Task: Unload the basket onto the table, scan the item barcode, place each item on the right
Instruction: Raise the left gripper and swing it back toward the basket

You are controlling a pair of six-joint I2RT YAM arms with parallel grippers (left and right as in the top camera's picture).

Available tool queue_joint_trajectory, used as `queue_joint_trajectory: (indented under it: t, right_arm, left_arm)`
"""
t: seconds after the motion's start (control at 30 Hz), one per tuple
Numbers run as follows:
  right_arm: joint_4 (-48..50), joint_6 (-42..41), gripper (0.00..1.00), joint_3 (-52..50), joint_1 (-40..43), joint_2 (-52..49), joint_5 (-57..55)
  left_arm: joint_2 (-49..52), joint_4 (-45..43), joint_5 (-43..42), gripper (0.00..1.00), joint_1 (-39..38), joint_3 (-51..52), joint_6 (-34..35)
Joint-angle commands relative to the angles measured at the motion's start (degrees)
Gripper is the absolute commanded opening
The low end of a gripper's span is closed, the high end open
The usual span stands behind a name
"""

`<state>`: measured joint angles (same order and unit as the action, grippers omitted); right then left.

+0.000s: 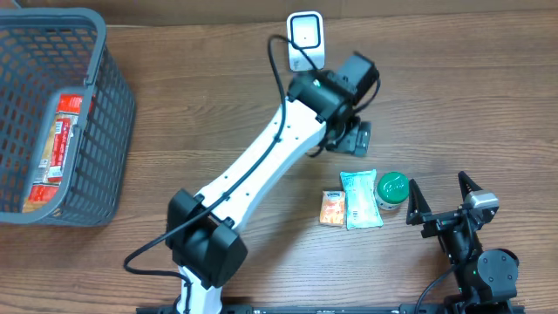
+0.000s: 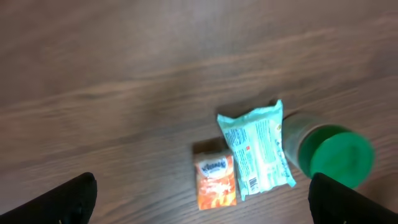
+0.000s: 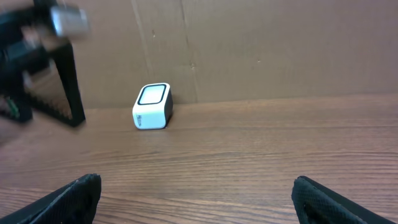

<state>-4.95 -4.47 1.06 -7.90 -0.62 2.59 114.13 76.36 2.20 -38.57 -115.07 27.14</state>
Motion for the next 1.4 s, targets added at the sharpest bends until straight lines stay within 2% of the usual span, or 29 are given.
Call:
queue_joint_trajectory:
  t: [0.0, 0.2, 0.4, 0.7, 0.8, 0.87, 0.93, 1.37]
  right_arm:
    - [0.28, -0.13, 1.00, -0.61, 0.20, 0.46, -0.07]
    - [0.28, -0.13, 1.00, -0.61, 0.20, 0.46, -0.07]
    - [0.28, -0.13, 1.00, -0.61, 0.20, 0.46, -0.07]
    - [0.31, -0.13, 1.00, -0.61, 0.20, 0.46, -0.07]
    - [0.28, -0.13, 1.00, -0.61, 0.20, 0.46, -0.09]
    - [0.28, -0.13, 1.00, -0.61, 0.20, 0.46, -0.07]
    - [0.28, -0.13, 1.00, -0.61, 0.20, 0.46, -0.07]
    - [0.28, -0.13, 1.00, -0.61, 0.20, 0.46, -0.07]
  left_arm:
    - [-1.64, 2.34, 4.90, 1.00, 3.65, -8.50, -1.92]
    - [-1.66, 8.02, 10.25, 1.00, 13.09, -23.41, -4.09]
    - [-1.66, 11.43, 12.74, 1.00, 25.62, -31.50, -7.10]
    - [-1.64, 6.40, 12.79, 1.00, 45.42, -31.82, -13.60]
    - [-1.64, 5.88, 12.81, 1.00, 50.16, -31.82, -17.64]
    - [-1.64, 5.20, 13.00, 1.00, 55.01, -31.82, -24.00]
    - [-1.64, 4.63, 13.00, 1.00, 57.48, -31.82, -25.70]
    - [-1.64, 3.69, 11.76, 1.00, 70.55, -24.76, -25.90]
